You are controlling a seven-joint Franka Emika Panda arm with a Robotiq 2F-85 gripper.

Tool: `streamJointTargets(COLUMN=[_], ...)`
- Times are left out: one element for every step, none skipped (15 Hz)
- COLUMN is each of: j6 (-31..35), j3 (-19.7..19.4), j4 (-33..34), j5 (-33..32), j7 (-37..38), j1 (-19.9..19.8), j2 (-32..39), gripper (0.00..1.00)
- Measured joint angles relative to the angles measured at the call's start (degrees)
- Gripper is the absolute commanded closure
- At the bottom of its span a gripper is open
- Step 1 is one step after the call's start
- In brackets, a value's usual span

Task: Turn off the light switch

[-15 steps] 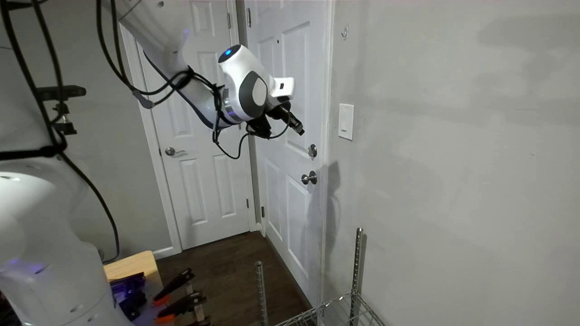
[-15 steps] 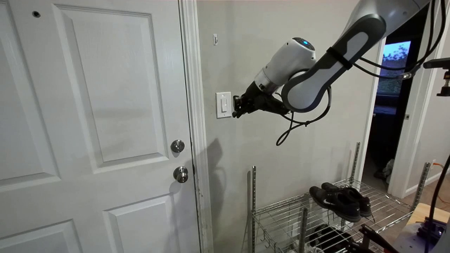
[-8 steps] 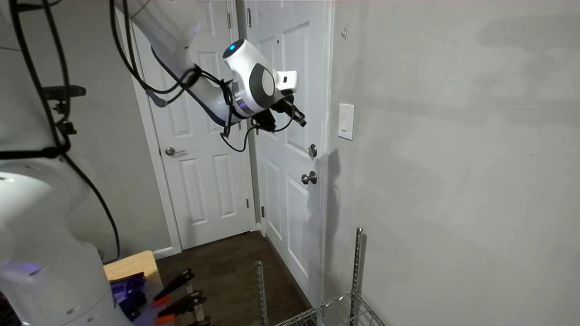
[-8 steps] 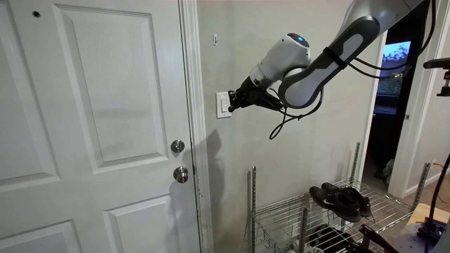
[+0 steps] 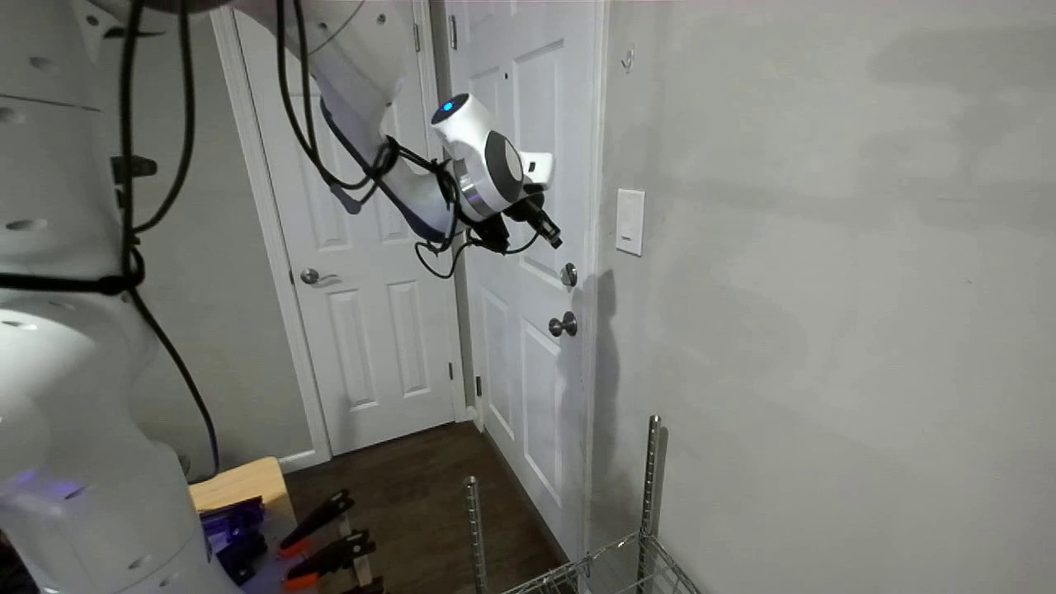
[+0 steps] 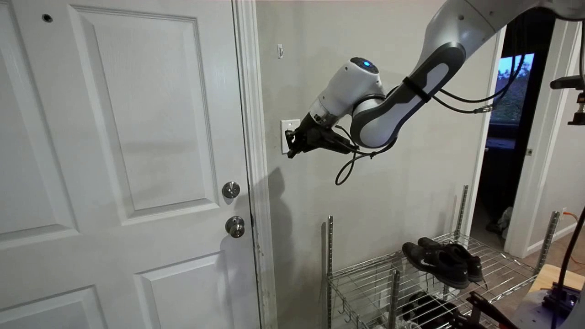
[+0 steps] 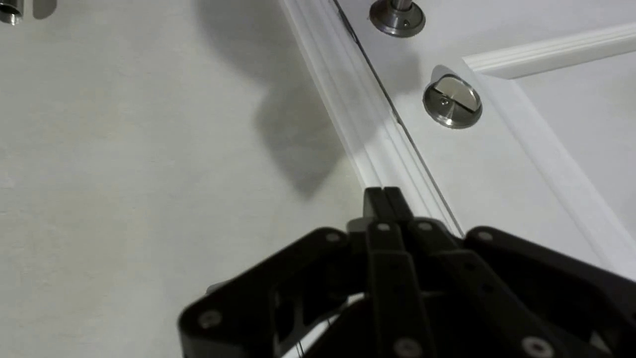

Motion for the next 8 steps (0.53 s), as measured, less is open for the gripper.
streamJointTargets(j6=[-0.1, -0.1, -0.1, -0.1, -0.3, -0.7, -1.4, -2.4], j3=[-2.0, -4.5, -7.2, -10.0, -12.8, -15.4, -17.6, -19.4], j4=[1.7, 3.5, 5.6, 7.7, 9.9, 12.0, 14.0, 15.8], j5=[-2.8, -6.0, -9.5, -13.2, -17.0, -20.7, -24.0, -26.9], j7=[2.8, 6.0, 9.5, 13.1, 16.9, 20.7, 24.2, 27.6], j1=[1.8, 3.8, 5.9, 8.2, 10.5, 12.6, 14.5, 16.2], j2=[1.3, 2.5, 3.6, 4.5, 5.5, 6.4, 7.3, 8.2], gripper=[0.98, 0.98, 0.98, 0.98, 0.98, 0.98, 0.98, 0.98])
